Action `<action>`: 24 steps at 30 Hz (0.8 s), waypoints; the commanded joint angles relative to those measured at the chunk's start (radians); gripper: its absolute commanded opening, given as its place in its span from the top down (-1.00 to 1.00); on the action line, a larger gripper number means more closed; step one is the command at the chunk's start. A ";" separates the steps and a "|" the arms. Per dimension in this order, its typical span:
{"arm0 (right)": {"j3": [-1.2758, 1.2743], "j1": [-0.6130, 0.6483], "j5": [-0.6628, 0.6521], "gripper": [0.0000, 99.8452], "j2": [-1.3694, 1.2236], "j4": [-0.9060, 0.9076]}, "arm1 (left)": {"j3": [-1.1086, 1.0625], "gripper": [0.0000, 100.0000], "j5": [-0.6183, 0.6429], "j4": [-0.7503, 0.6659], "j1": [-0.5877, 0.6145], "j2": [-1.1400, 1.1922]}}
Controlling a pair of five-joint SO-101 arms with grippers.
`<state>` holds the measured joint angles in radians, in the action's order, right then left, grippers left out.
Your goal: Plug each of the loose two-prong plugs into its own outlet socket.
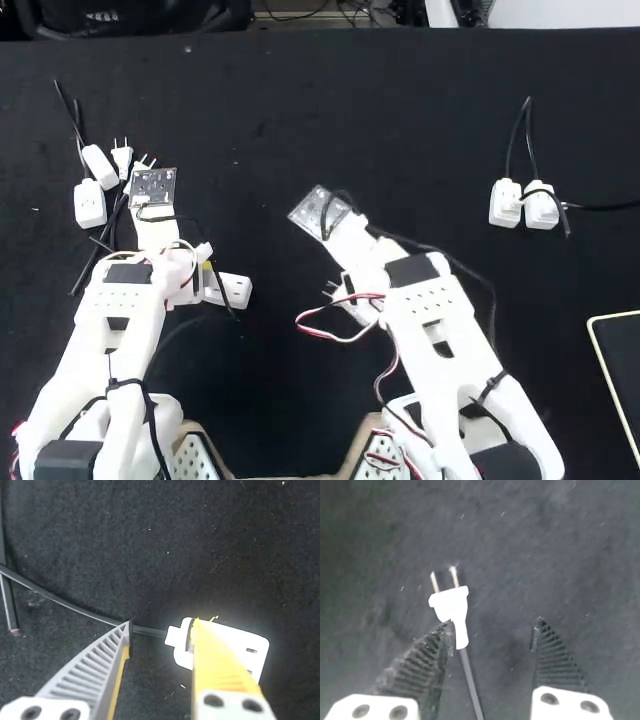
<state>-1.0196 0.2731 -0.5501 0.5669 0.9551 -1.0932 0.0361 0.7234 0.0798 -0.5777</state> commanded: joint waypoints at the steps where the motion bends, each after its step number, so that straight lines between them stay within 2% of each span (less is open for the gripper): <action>1: -0.010 0.008 -0.046 0.54 -0.073 -0.094 | 0.002 0.61 -0.008 -0.005 0.012 -0.020; 7: -0.019 0.026 -0.084 0.54 -0.196 -0.118 | 0.002 0.61 -0.008 -0.008 0.012 -0.020; 14: -0.027 0.058 -0.080 0.54 -0.199 -0.112 | 0.002 0.61 -0.008 -0.008 0.012 -0.020; 16: -0.025 0.058 -0.080 0.61 -0.199 -0.118 | 0.002 0.61 -0.008 -0.008 0.012 -0.020; 21: -0.019 0.058 -0.080 0.95 -0.199 -0.117 | 0.002 0.61 -0.008 -0.008 0.012 -0.020; 24: -0.022 0.055 -0.080 0.97 -0.197 -0.095 | 0.002 0.61 -0.008 -0.008 0.012 -0.020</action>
<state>-1.0533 0.3161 -0.6252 0.3705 0.8508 -1.0932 0.0361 0.7234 0.0798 -0.5777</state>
